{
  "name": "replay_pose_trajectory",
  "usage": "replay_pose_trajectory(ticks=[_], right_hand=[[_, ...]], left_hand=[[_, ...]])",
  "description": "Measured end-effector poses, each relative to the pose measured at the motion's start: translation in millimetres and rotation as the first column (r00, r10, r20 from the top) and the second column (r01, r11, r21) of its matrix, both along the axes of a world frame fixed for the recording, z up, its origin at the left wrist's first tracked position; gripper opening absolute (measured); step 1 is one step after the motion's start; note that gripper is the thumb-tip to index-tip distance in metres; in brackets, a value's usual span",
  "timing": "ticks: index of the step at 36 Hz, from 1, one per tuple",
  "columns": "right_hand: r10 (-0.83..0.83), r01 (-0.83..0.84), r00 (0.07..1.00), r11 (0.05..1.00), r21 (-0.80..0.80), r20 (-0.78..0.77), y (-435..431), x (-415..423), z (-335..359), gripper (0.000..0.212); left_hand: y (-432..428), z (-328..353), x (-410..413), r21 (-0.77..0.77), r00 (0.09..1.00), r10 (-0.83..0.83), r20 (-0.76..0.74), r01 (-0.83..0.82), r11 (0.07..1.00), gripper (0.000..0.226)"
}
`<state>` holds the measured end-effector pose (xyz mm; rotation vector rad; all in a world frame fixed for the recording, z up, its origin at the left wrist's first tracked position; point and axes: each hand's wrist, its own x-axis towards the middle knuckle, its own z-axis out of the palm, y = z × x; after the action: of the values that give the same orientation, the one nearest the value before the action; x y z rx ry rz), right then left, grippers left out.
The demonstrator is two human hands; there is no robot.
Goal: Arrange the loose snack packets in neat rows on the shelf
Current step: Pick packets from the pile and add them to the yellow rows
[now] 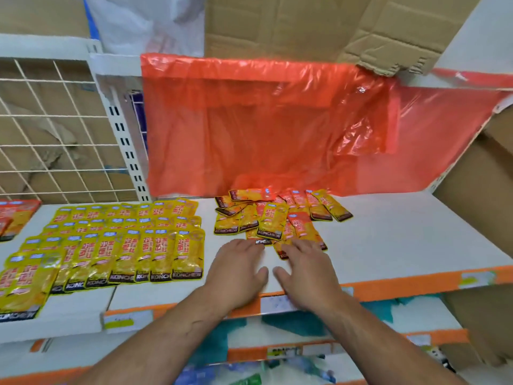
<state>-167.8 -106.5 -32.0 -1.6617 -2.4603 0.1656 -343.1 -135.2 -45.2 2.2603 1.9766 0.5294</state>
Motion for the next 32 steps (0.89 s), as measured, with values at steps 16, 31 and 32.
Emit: replay_pose_trajectory(ticks=[16,31,32], right_hand=[[-0.025,0.009,0.990,0.993,-0.118,-0.137,76,65,-22,0.055],[-0.238,0.153,0.929,0.944,-0.292,-0.282,101,70,-21,0.081],[-0.237,0.152,0.933,0.941,-0.302,-0.271,101,70,-20,0.085]], left_hand=[[25,-16,83,-0.003,0.965,0.258,-0.045,-0.258,0.966,0.038],[28,-34,75,0.054,0.985,0.107,0.133,-0.115,0.992,0.024],[28,-33,75,0.070,0.983,0.108,0.151,-0.120,0.990,0.023]])
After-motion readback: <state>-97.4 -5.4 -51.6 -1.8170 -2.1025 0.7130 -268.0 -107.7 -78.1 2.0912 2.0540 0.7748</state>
